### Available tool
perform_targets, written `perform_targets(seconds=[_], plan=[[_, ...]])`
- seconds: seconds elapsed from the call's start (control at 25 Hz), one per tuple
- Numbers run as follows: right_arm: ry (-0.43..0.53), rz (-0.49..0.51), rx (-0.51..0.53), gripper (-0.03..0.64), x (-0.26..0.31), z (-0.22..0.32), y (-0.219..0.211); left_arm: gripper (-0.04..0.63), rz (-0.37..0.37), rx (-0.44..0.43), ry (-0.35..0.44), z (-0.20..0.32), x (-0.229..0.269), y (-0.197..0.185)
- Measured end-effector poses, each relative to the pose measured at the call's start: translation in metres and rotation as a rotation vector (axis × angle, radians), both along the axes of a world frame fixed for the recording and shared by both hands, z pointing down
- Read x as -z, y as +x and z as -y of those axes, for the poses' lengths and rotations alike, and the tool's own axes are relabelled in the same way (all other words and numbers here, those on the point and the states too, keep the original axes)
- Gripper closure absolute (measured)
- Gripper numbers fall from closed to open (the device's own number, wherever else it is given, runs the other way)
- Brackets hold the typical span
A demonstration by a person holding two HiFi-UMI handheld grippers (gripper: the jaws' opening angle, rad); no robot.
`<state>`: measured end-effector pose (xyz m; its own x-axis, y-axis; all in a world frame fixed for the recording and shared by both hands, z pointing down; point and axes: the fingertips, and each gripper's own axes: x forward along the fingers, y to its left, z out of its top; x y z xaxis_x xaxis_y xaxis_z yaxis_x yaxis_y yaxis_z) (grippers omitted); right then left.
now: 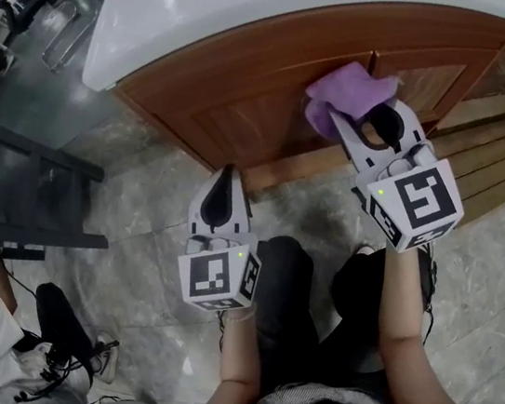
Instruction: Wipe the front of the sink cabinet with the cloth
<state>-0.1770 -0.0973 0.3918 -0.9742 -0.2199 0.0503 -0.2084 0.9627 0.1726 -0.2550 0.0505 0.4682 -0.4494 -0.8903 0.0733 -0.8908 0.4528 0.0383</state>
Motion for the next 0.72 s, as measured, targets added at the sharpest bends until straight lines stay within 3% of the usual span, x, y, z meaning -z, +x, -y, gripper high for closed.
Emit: perform_targets(seconds=[0.16, 0.72], plan=[[-0.001, 0.031, 0.081, 0.442, 0.012, -0.03, -0.003, 0.589, -0.008, 0.019, 0.005, -0.011, 0.0, -0.004], [0.038, -0.049, 0.337, 0.442, -0.032, -0.139, -0.08, 0.589, 0.008, 0.108, -0.022, -0.051, -0.002, -0.02]])
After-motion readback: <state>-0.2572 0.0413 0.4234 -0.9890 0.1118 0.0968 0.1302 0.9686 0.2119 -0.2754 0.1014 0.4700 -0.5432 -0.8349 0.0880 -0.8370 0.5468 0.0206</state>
